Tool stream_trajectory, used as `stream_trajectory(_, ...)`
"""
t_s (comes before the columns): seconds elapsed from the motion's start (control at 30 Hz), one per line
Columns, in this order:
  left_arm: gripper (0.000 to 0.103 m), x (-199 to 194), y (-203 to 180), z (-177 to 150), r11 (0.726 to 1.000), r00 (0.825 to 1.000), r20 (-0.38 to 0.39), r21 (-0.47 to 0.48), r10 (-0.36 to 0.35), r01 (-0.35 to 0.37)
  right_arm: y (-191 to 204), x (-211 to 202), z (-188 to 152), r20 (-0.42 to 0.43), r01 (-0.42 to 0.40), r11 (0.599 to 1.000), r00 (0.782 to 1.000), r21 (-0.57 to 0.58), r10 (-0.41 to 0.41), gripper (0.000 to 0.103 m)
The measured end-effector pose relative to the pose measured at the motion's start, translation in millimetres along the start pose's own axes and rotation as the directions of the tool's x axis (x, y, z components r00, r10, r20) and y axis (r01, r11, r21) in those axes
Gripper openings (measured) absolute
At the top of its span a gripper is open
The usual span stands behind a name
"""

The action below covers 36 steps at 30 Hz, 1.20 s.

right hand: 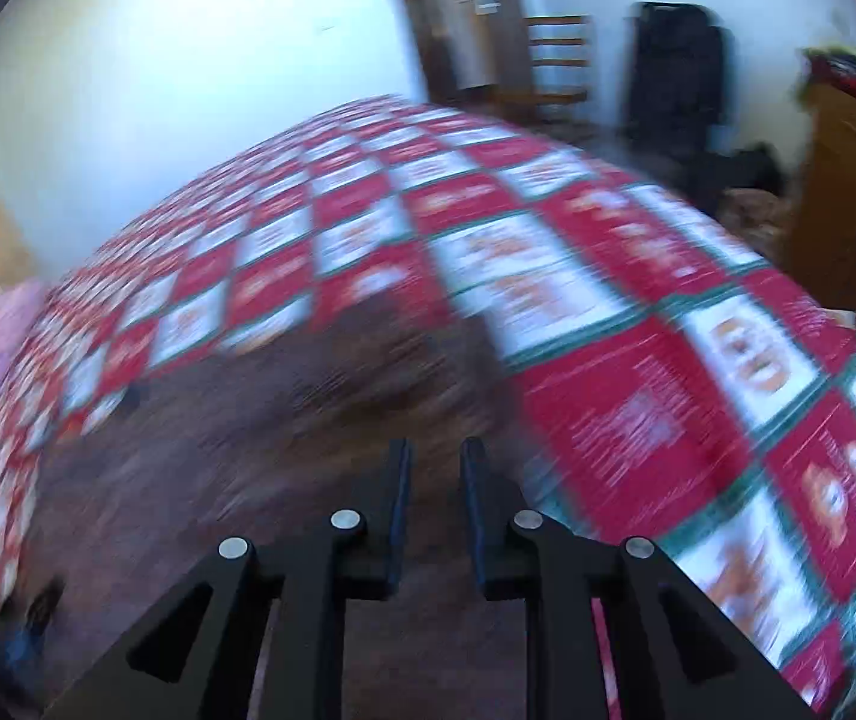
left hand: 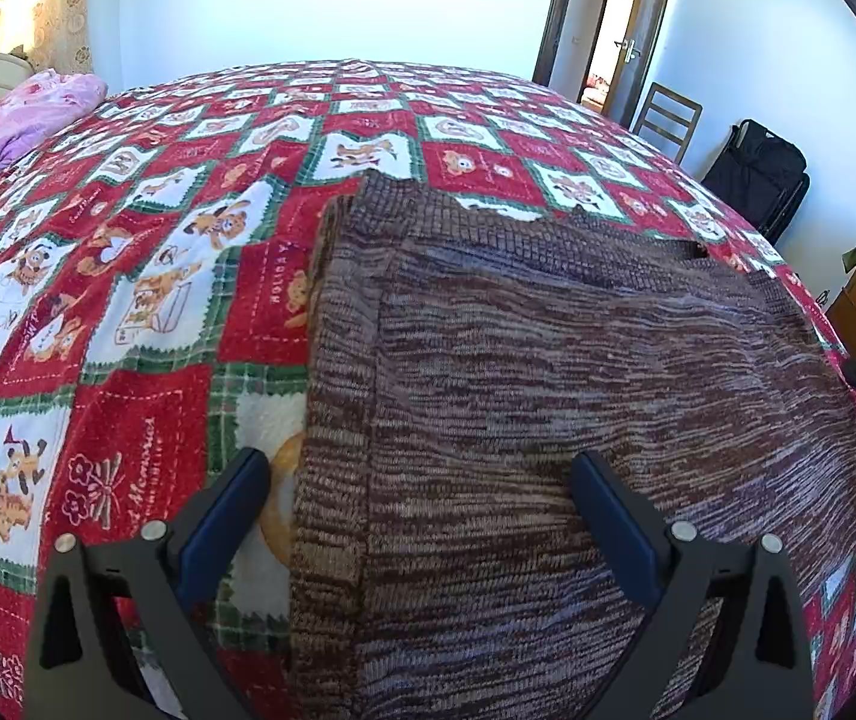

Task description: Fold small clothes

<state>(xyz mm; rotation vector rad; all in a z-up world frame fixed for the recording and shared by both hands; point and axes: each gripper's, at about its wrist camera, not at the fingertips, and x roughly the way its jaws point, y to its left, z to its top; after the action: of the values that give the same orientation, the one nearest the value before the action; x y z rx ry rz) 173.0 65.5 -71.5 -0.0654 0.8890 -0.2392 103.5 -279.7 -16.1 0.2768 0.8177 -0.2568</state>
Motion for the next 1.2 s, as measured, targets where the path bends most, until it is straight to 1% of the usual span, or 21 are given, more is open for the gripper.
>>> stream_trajectory(0.03,0.102,-0.1,0.1,-0.1,1.0,1.0,0.001,0.0,0.001,-0.001,10.6,-8.8,-10.4,0.006,-0.008,0.999,1.0,-0.033,0.008,0.018)
stream_trajectory(0.1,0.102,-0.6,-1.1,0.0,1.0,1.0,0.0,0.002,0.004,-0.004,30.1,-24.4,-34.7,0.006,-0.068,0.995,0.998,-0.069,0.069,0.018)
stream_trajectory(0.13,0.102,-1.6,-0.8,0.1,1.0,1.0,0.001,0.001,0.0,0.0,39.6,-27.0,-44.2,-0.01,-0.1,0.992,0.995,-0.078,0.1,0.018)
stream_trajectory(0.2,0.102,-9.4,2.1,-1.2,1.0,1.0,0.001,-0.009,-0.004,0.004,59.3,-21.6,-63.4,-0.047,-0.131,0.987,0.991,-0.097,0.127,0.018)
stream_trajectory(0.27,0.102,-26.6,3.9,-9.0,1.0,1.0,0.009,-0.022,0.022,-0.021,67.8,-12.2,-80.3,-0.086,-0.146,0.983,0.987,-0.114,0.137,0.019)
stream_trajectory(0.3,0.102,-33.8,4.5,-13.1,0.999,1.0,0.021,-0.028,0.02,-0.02,72.1,-12.0,-89.1,-0.069,-0.133,0.982,0.99,-0.131,0.125,0.021)
stream_trajectory(0.33,0.102,-43.5,4.7,-19.6,0.999,0.999,0.037,-0.034,0.016,-0.014,76.1,-15.3,-95.9,-0.022,-0.115,0.979,0.993,-0.166,0.113,0.024)
stream_trajectory(0.37,0.102,-55.1,3.3,-29.0,0.999,0.999,0.052,-0.033,0.015,-0.013,79.7,-13.3,-100.9,-0.004,-0.106,0.973,0.994,-0.205,0.107,0.032)
stream_trajectory(0.4,0.102,-61.3,1.9,-35.5,0.999,0.998,0.058,-0.03,0.028,-0.026,82.7,-11.1,-103.4,0.016,-0.099,0.966,0.994,-0.238,0.105,0.04)
stream_trajectory(0.47,0.102,-72.4,-3.3,-48.9,0.998,0.995,0.076,-0.022,0.067,-0.065,93.0,-13.1,-114.6,0.057,-0.073,0.949,0.994,-0.305,0.094,0.049)
stream_trajectory(0.5,0.102,-75.4,-6.3,-54.1,0.997,0.993,0.082,-0.019,0.079,-0.078,98.7,-15.0,-117.9,0.068,-0.042,0.943,0.995,-0.332,0.069,0.051)
stream_trajectory(0.57,0.102,-76.1,-12.7,-61.9,0.994,0.992,0.075,-0.02,0.104,-0.103,100.0,-10.5,-115.7,0.071,-0.021,0.94,0.996,-0.341,0.048,0.052)
stream_trajectory(0.6,0.102,-74.7,-15.3,-64.6,0.993,0.991,0.067,-0.023,0.115,-0.114,99.0,-8.7,-113.3,0.073,-0.025,0.941,0.996,-0.337,0.053,0.052)
stream_trajectory(0.67,0.102,-68.1,-21.9,-68.9,0.992,0.991,0.044,-0.023,0.124,-0.123,94.5,-10.3,-114.6,0.077,-0.051,0.946,0.994,-0.321,0.08,0.053)
stream_trajectory(0.73,0.102,-61.1,-26.5,-72.6,0.987,0.987,0.024,-0.021,0.157,-0.156,89.7,-10.6,-113.2,0.076,-0.088,0.948,0.99,-0.305,0.116,0.055)
stream_trajectory(0.83,0.103,-61.3,-28.3,-77.9,0.984,0.983,0.058,-0.044,0.176,-0.174,89.0,-8.4,-111.7,0.072,-0.117,0.948,0.987,-0.296,0.144,0.059)
stream_trajectory(1.0,0.103,-62.4,-28.9,-80.5,0.983,0.98,0.072,-0.043,0.184,-0.181,96.2,-8.9,-115.4,0.084,-0.082,0.943,0.99,-0.324,0.115,0.06)
stream_trajectory(1.2,0.103,-63.0,-30.0,-80.8,0.981,0.978,0.078,-0.041,0.191,-0.189,95.2,-9.0,-115.6,0.085,-0.086,0.943,0.989,-0.321,0.119,0.06)
